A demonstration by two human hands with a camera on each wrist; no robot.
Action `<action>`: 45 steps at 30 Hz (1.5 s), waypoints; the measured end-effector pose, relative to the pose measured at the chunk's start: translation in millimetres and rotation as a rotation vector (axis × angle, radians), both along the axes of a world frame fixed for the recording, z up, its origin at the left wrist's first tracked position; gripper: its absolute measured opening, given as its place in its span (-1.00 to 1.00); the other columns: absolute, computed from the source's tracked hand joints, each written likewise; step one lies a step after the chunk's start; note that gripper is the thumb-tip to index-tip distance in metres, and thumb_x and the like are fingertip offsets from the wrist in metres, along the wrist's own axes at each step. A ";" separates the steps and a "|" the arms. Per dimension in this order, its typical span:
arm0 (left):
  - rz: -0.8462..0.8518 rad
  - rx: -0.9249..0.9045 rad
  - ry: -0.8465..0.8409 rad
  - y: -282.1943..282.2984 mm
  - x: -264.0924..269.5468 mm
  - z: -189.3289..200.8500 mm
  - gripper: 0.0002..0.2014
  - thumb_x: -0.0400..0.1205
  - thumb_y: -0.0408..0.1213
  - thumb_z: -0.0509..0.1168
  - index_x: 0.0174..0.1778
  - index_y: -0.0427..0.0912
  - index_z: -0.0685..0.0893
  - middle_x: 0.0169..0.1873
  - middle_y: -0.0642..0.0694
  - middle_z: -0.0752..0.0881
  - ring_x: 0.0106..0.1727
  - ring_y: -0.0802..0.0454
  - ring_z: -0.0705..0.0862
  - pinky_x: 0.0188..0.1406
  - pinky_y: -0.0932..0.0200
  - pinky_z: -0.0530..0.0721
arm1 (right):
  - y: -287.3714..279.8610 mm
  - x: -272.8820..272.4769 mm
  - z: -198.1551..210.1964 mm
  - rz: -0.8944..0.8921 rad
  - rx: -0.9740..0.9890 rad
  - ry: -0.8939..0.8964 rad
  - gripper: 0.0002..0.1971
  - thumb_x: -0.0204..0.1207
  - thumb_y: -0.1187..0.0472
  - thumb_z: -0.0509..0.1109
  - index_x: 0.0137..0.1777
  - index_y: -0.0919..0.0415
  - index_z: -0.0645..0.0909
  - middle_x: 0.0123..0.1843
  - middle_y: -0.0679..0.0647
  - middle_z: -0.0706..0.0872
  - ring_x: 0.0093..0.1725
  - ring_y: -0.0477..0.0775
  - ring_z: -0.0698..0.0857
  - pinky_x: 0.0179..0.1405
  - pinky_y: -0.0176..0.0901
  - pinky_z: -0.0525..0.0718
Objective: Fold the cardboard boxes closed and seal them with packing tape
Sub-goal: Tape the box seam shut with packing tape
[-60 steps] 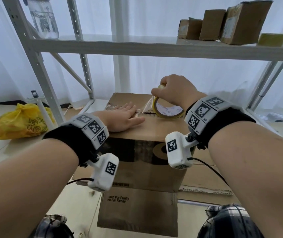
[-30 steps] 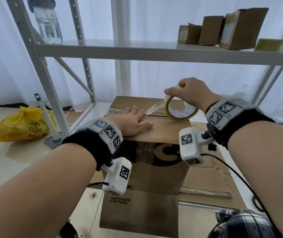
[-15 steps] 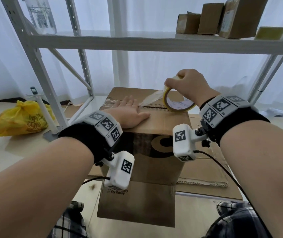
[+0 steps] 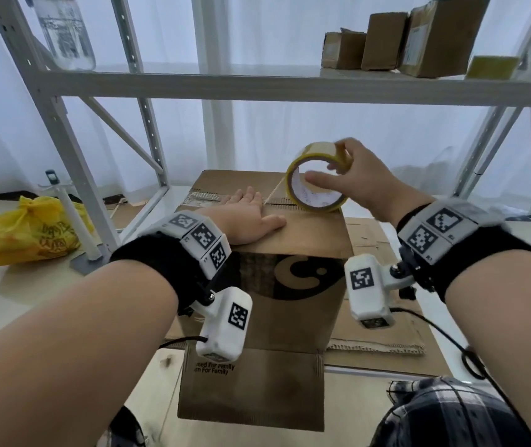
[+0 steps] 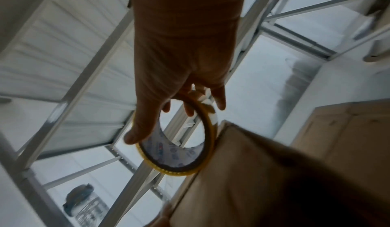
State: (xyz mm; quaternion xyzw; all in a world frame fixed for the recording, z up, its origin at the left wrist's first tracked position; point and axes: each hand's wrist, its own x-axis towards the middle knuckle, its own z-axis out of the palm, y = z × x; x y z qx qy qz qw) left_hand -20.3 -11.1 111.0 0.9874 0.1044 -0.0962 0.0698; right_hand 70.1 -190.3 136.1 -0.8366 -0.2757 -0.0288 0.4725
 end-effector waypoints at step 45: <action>-0.096 -0.009 -0.013 48.4 -8.2 0.6 -0.33 0.72 0.18 -0.16 0.68 -0.04 -0.16 0.68 -0.05 -0.16 0.68 0.05 -0.16 0.65 -0.02 -0.16 | 59.2 -19.3 32.6 0.029 -0.230 -0.347 -0.42 0.56 -0.28 0.23 0.50 0.00 0.51 0.48 0.09 0.52 0.44 0.06 0.49 0.39 0.00 0.45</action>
